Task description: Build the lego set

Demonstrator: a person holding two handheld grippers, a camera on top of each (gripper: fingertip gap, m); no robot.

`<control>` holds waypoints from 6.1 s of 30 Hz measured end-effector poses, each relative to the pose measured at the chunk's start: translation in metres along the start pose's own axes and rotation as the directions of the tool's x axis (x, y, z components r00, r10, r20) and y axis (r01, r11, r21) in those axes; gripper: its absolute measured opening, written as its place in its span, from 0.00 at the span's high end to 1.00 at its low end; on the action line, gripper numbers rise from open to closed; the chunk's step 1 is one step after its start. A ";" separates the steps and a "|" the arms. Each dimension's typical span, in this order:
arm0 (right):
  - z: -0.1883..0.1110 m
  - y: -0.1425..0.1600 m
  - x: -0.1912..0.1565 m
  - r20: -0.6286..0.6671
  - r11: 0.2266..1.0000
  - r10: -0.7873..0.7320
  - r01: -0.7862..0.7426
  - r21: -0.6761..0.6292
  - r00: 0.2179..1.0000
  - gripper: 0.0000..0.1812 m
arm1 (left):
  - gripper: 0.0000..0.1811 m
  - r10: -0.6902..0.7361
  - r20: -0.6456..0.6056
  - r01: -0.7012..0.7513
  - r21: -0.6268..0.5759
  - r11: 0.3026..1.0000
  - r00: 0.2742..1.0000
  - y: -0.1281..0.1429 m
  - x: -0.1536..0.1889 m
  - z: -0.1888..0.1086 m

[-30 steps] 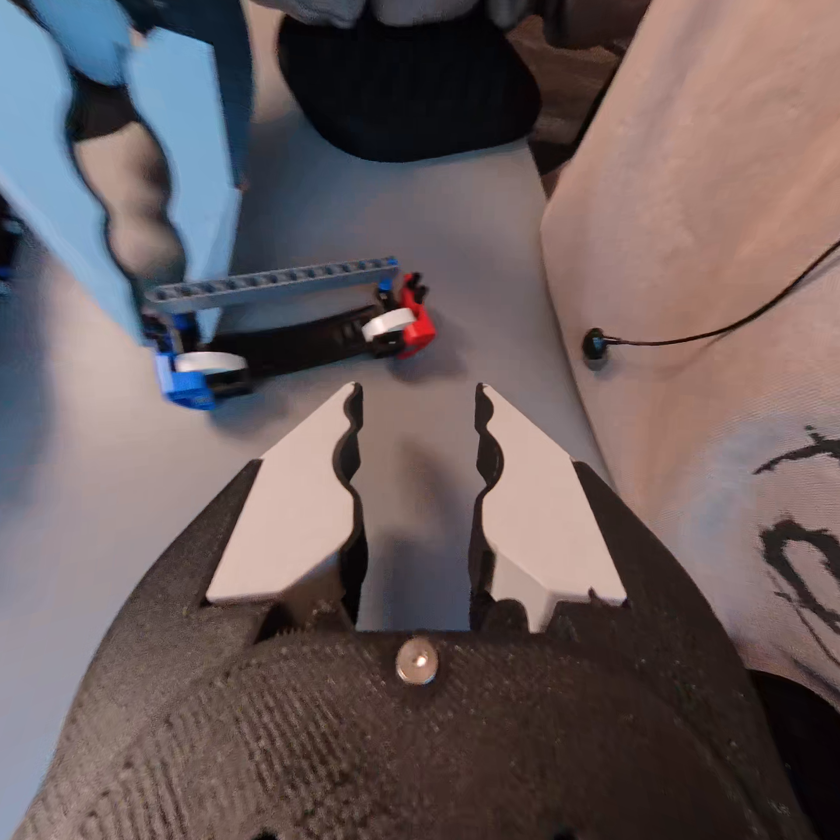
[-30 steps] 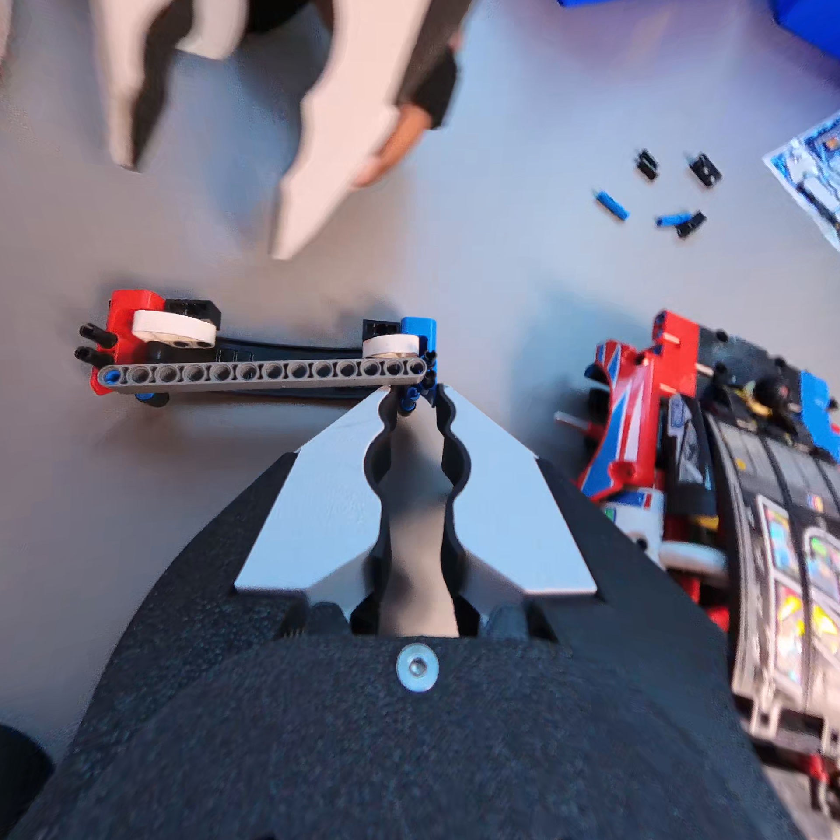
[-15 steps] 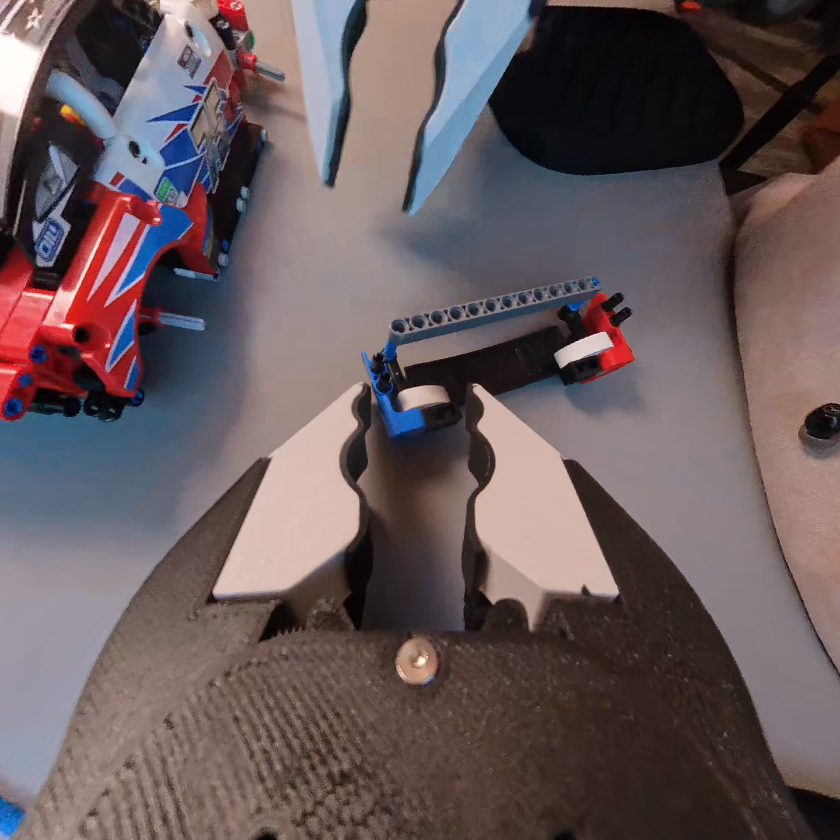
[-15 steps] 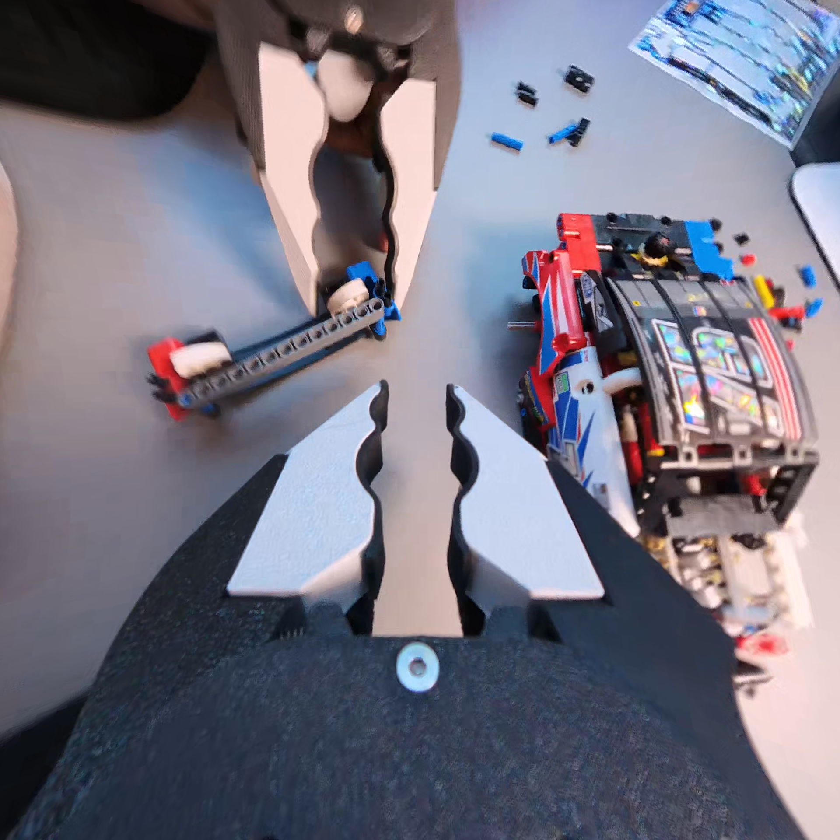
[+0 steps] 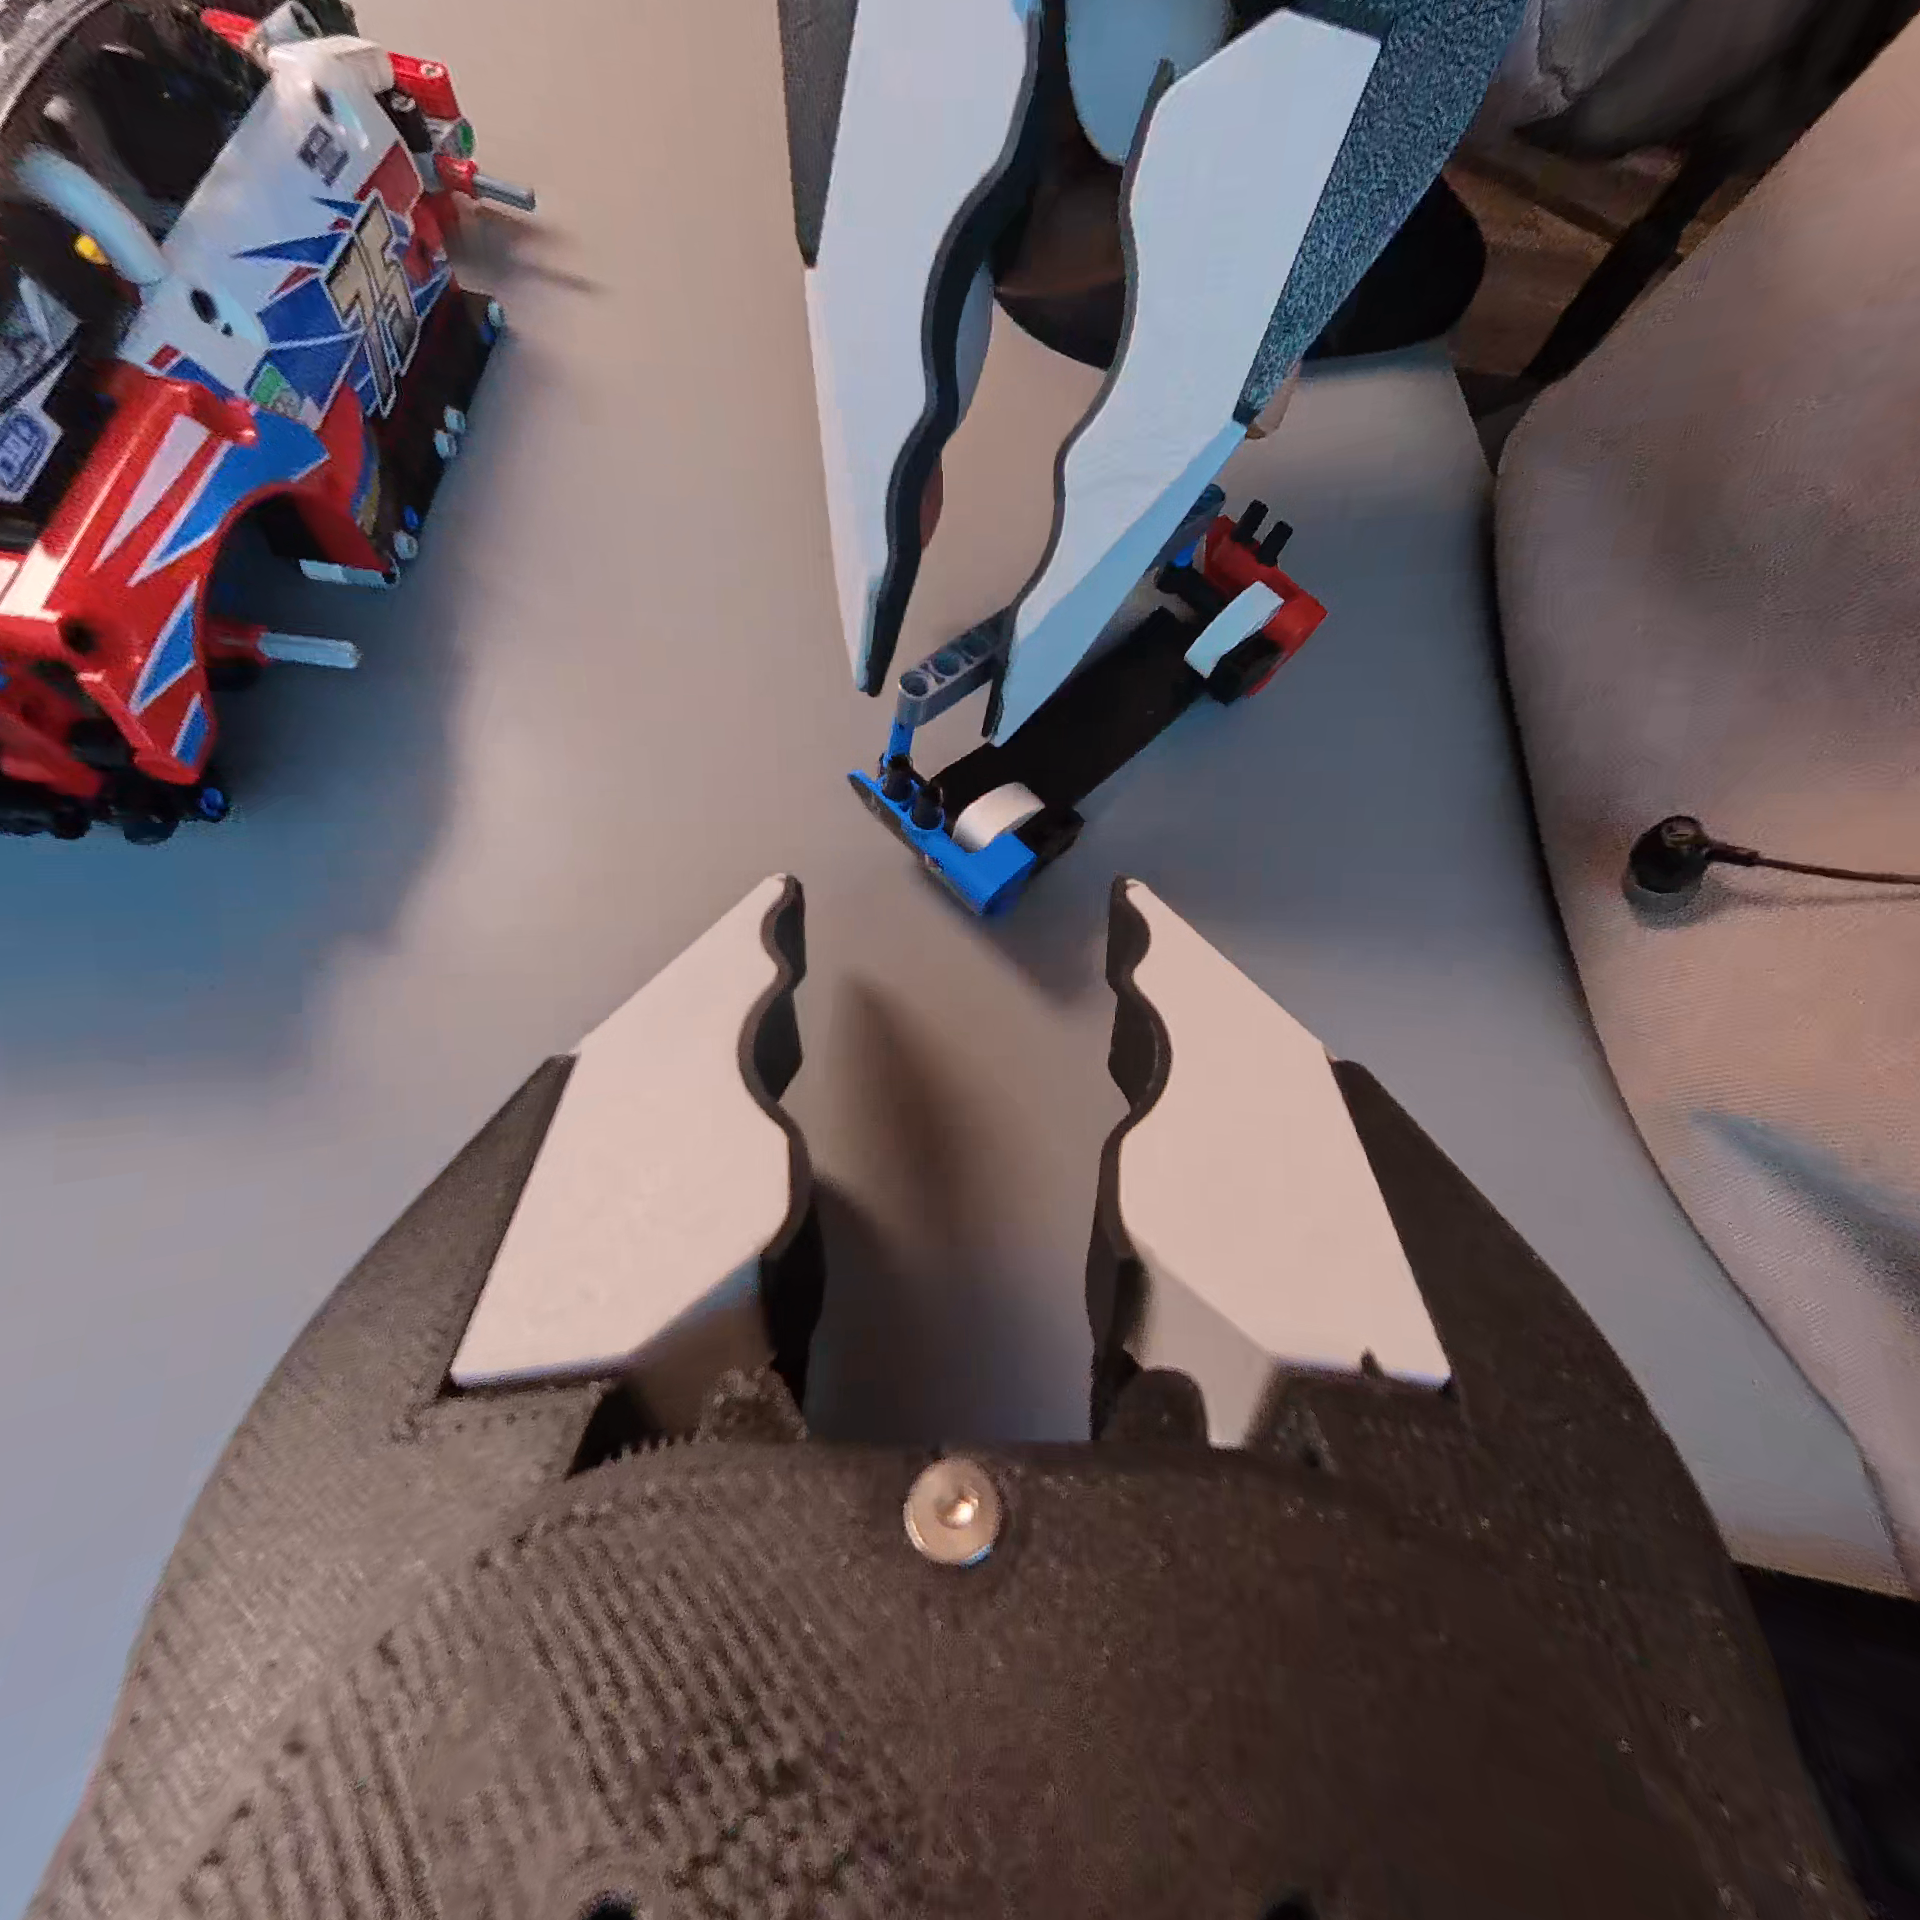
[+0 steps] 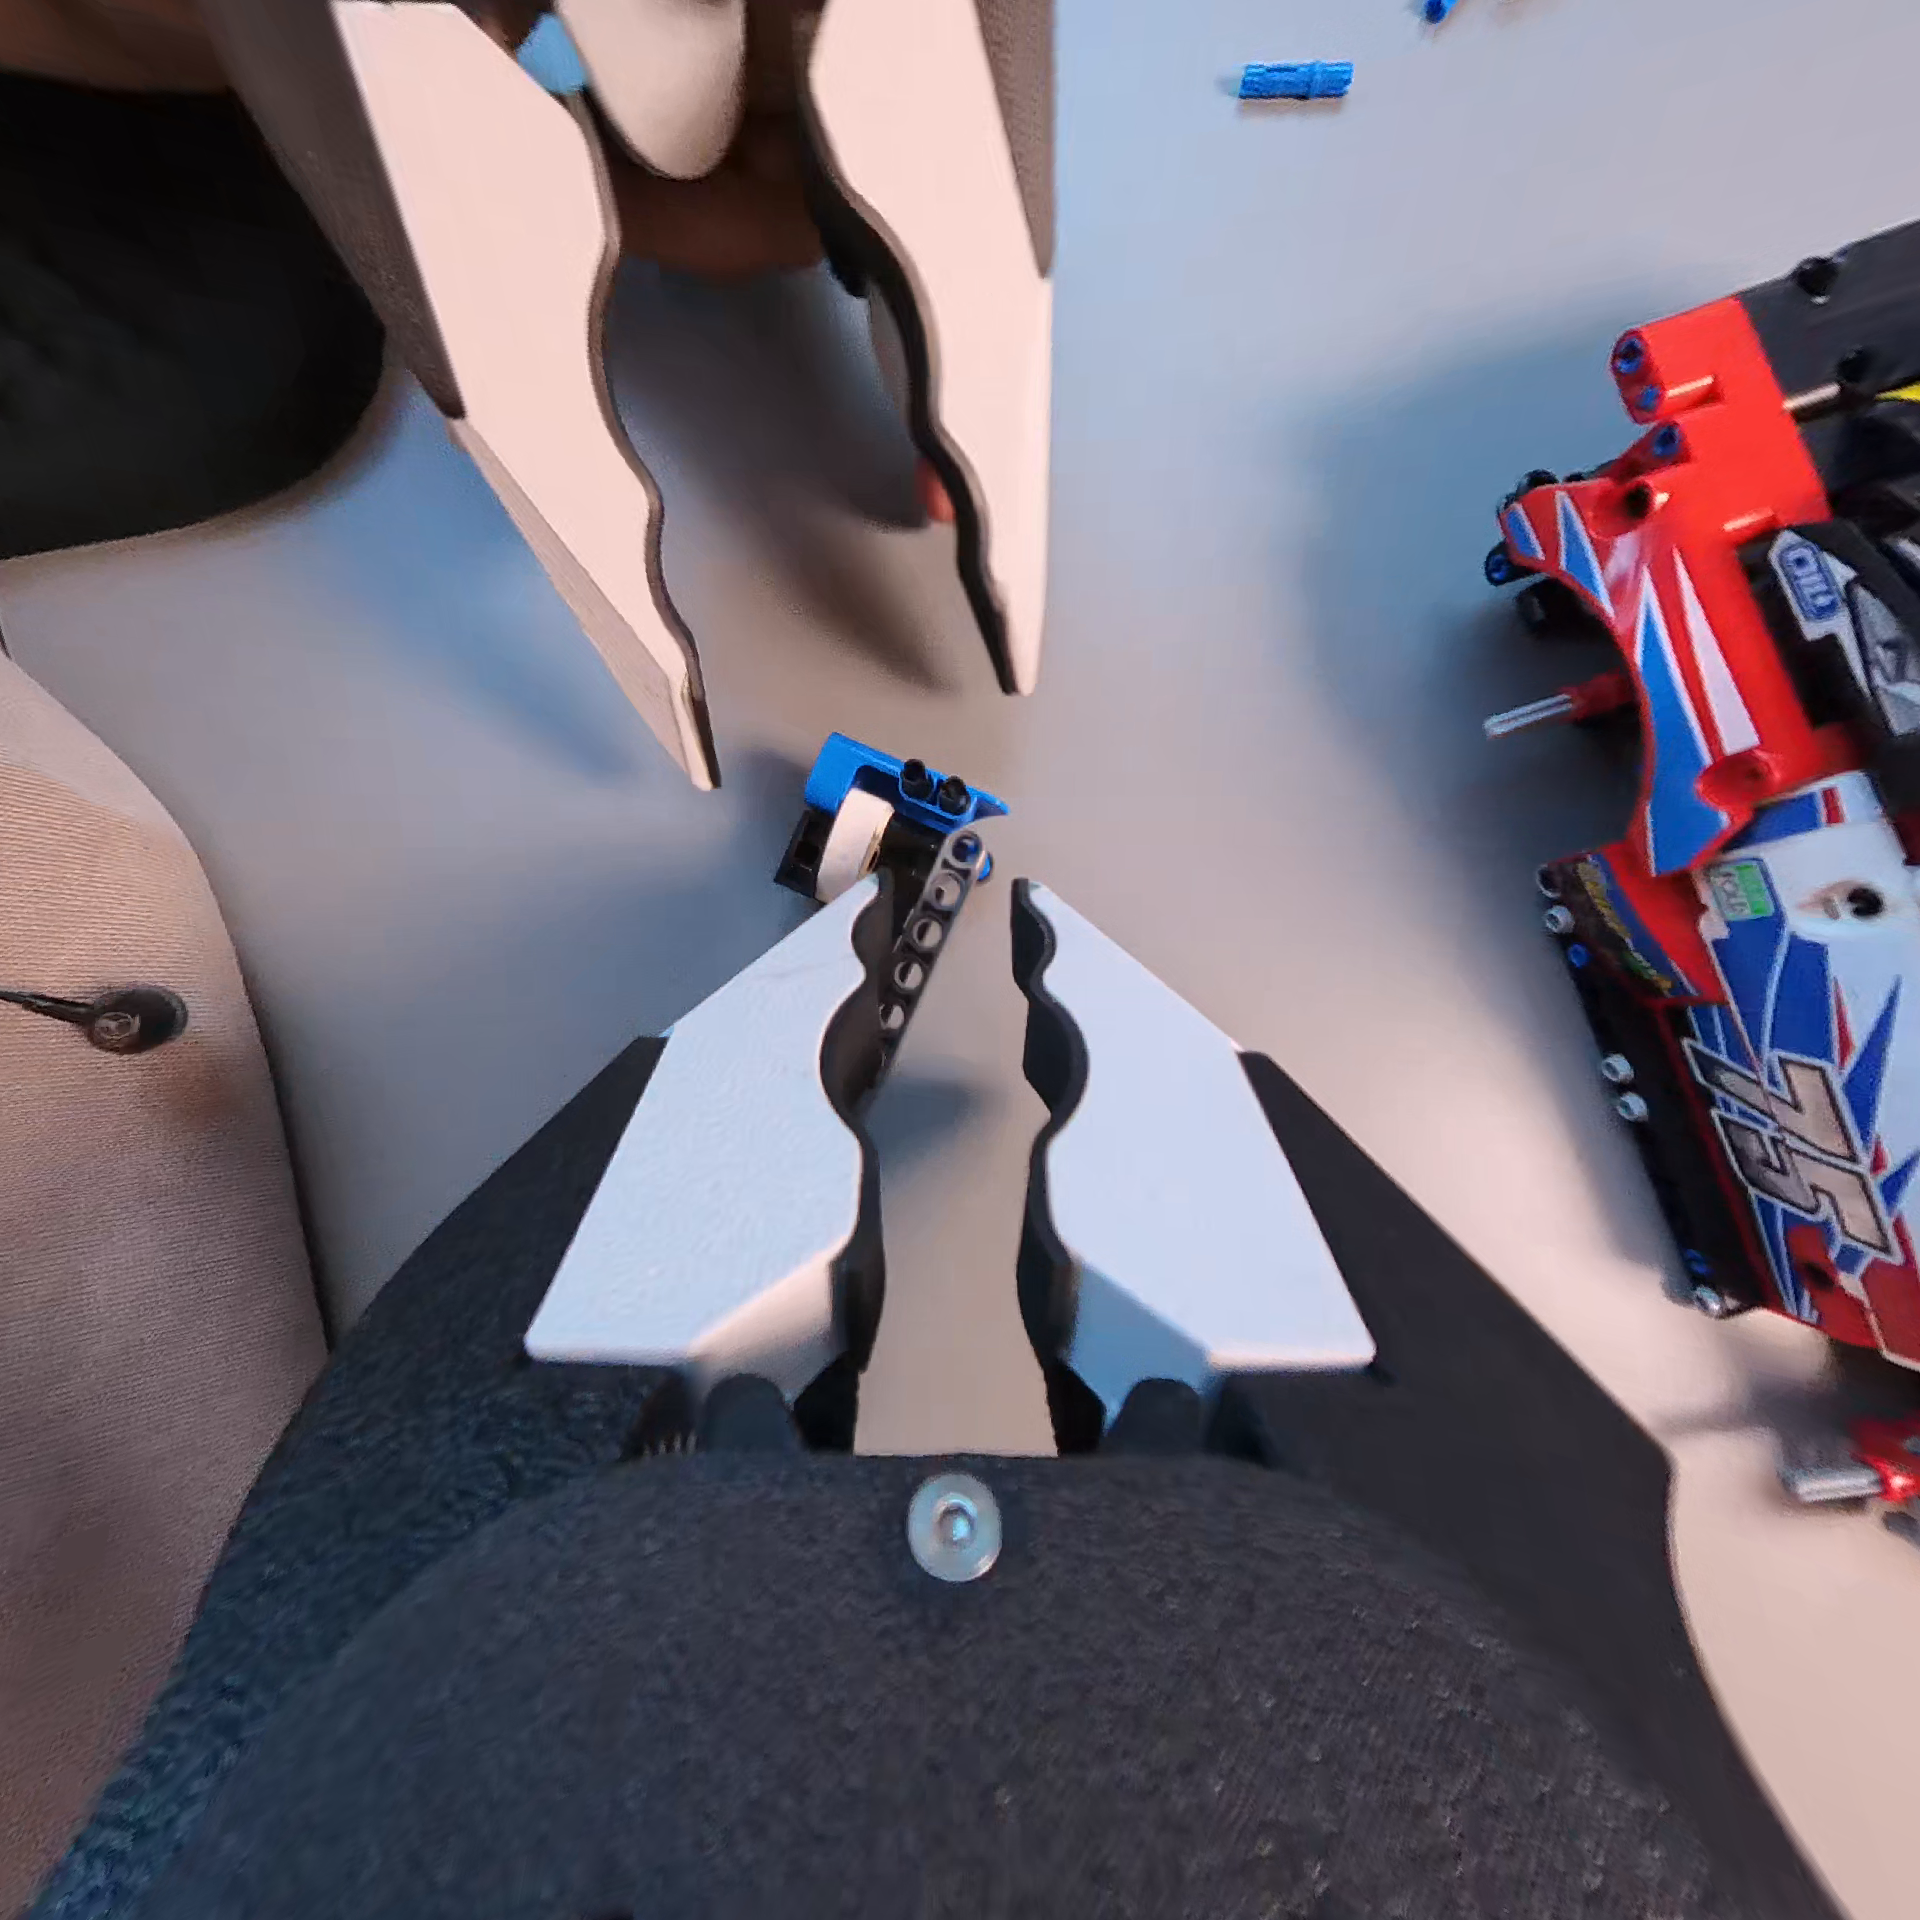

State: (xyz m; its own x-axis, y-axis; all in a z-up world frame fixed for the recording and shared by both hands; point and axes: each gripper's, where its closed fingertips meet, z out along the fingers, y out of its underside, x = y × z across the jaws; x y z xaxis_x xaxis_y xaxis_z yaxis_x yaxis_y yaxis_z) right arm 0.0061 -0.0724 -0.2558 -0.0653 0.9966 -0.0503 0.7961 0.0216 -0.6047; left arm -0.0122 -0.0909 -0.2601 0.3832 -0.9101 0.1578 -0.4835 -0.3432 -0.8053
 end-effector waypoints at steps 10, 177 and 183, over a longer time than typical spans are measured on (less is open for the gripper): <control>-0.008 -0.005 0.002 -0.083 0.999 -0.028 0.024 -0.049 0.996 0.91 | 0.67 0.246 -0.284 -0.271 -0.054 0.961 0.927 -0.004 0.008 0.026; -0.018 0.017 -0.026 0.062 0.986 -0.136 0.129 0.107 0.989 0.98 | 0.77 0.217 0.087 -0.211 -0.070 0.975 0.972 -0.011 0.038 0.050; -0.018 0.020 -0.029 0.077 0.989 -0.147 0.145 0.031 0.986 0.98 | 0.78 0.262 0.113 -0.255 -0.070 0.964 0.959 -0.012 0.039 0.050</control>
State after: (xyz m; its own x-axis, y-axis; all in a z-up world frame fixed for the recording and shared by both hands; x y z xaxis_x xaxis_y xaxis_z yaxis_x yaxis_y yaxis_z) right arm 0.0347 -0.0991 -0.2519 -0.2278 0.9735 -0.0216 0.7589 0.1636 -0.6303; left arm 0.0483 -0.1107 -0.2727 0.3297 -0.9359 -0.1241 -0.6194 -0.1152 -0.7765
